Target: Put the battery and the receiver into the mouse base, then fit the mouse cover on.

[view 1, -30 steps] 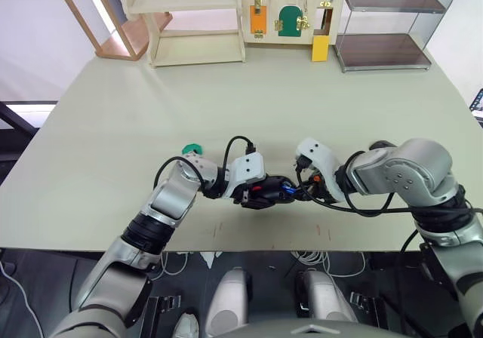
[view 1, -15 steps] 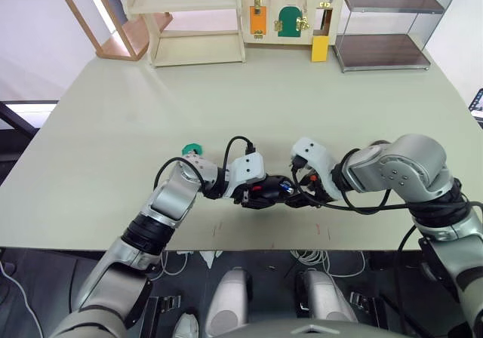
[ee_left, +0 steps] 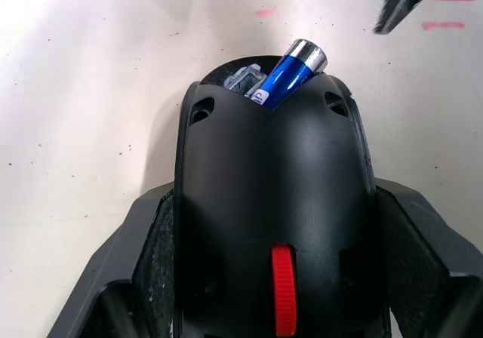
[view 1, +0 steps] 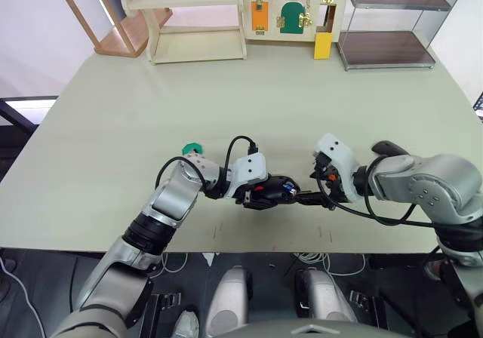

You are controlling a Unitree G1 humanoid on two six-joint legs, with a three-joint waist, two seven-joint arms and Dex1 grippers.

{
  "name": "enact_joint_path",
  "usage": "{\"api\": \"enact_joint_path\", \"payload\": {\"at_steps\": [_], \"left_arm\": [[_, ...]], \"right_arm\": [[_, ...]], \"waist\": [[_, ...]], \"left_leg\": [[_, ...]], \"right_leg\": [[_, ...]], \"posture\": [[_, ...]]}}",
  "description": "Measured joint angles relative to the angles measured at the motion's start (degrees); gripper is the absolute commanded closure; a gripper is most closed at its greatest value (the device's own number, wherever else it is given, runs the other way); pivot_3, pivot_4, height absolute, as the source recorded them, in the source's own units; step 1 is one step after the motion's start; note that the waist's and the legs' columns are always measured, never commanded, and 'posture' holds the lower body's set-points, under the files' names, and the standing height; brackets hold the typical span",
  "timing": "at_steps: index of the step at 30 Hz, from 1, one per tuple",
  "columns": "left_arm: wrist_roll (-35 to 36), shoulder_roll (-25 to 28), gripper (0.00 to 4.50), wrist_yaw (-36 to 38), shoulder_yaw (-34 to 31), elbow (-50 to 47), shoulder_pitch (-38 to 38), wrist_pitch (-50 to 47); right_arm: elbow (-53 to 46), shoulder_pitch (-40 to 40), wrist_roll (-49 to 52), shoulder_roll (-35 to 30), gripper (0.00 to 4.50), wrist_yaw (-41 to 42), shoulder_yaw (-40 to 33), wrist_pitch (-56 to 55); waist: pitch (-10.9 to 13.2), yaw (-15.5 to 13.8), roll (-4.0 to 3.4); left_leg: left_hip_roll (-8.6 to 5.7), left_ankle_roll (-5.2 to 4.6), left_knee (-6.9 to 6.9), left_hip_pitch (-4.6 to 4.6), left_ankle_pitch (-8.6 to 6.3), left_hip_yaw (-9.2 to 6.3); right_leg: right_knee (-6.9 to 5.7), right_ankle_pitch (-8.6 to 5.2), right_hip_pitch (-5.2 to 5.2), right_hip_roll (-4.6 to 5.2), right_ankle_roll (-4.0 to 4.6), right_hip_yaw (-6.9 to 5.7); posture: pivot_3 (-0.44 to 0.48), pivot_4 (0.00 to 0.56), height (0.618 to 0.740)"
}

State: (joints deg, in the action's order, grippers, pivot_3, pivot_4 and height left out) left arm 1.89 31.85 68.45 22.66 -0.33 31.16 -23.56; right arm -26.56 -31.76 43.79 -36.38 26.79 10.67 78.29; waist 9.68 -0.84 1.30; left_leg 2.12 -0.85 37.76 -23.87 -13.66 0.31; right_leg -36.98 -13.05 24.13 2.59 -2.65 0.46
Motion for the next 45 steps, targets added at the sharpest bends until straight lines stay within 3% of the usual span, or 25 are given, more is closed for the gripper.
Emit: {"api": "enact_joint_path", "payload": {"at_steps": [1,2,4,6,7,9,19,32,45], "left_arm": [[0.00,0.00,1.58,0.02,0.02,-0.01,0.03,-0.05],[0.01,0.01,1.58,0.03,0.02,-0.01,0.01,-0.06],[-0.01,0.01,1.58,0.04,0.04,0.01,0.10,-0.16],[0.00,0.01,1.58,0.02,0.08,0.01,0.06,-0.18],[0.00,0.00,1.58,0.01,0.21,0.02,0.14,-0.21],[-0.02,0.02,1.58,0.00,0.20,0.02,0.14,-0.23],[-0.02,-0.03,1.58,-0.23,0.32,-0.08,0.13,-0.57],[-0.04,-0.26,1.58,-0.65,0.37,-0.07,0.16,-1.03],[-0.04,-0.39,1.58,-0.92,0.37,-0.09,0.13,-1.37]], "right_arm": [[-0.61,1.77,-0.78,-0.55,1.45,1.10,-0.21,-2.83],[-0.65,2.02,-0.87,-0.60,1.45,1.27,-0.25,-3.25],[-1.34,5.13,-2.93,-1.44,2.60,3.69,-0.27,-9.63],[-1.70,6.59,-3.69,-1.53,3.12,4.76,-0.44,-12.73],[-2.09,10.69,-6.29,-1.64,3.61,8.21,-0.31,-21.12],[-2.08,12.98,-8.26,-1.69,4.39,9.90,0.10,-25.34],[2.30,21.63,-16.80,3.41,4.46,15.56,1.34,-47.07],[11.27,22.85,-20.50,8.25,4.46,19.66,1.30,-59.04],[17.07,22.83,-22.05,11.14,4.46,21.78,1.26,-62.76]], "waist": [[0.00,0.01,0.00],[0.00,0.02,0.00],[0.00,0.04,0.00],[0.00,0.03,0.00],[0.00,-0.01,0.00],[0.00,0.03,0.00],[-0.01,-0.01,0.02],[-0.01,0.00,0.01],[-0.01,0.04,-0.01]], "left_leg": [[0.00,0.00,0.00,0.00,0.00,0.01],[0.00,0.00,0.00,0.00,0.00,0.01],[-0.01,0.00,0.00,0.00,0.00,0.03],[0.00,0.00,0.01,0.03,0.00,0.02],[-0.01,0.00,0.00,0.04,0.00,-0.02],[-0.01,0.00,0.01,0.06,0.00,0.00],[-0.01,0.00,0.04,0.11,0.00,-0.04],[0.00,0.00,0.20,0.16,0.00,-0.11],[0.00,0.00,0.35,0.17,0.00,-0.24]], "right_leg": [[0.01,0.00,0.00,0.00,0.00,0.01],[0.00,0.00,0.00,0.00,0.00,0.01],[0.00,0.00,0.00,0.00,-0.02,0.03],[0.00,-0.02,-0.02,0.00,-0.03,0.01],[0.02,-0.03,-0.07,-0.01,-0.05,-0.03],[0.02,-0.03,-0.09,-0.01,-0.05,-0.01],[0.02,-0.03,-0.16,-0.02,-0.05,-0.04],[-0.04,-0.01,-0.30,-0.03,-0.03,-0.11],[-0.15,-0.01,-0.38,-0.04,-0.01,-0.22]], "posture": [[0.000,0.150,0.740],[0.000,0.150,0.740],[0.000,0.150,0.740],[0.000,0.150,0.740],[0.000,0.150,0.740],[0.000,0.150,0.740],[0.000,0.150,0.740],[0.000,0.150,0.740],[0.000,0.150,0.740]]}}
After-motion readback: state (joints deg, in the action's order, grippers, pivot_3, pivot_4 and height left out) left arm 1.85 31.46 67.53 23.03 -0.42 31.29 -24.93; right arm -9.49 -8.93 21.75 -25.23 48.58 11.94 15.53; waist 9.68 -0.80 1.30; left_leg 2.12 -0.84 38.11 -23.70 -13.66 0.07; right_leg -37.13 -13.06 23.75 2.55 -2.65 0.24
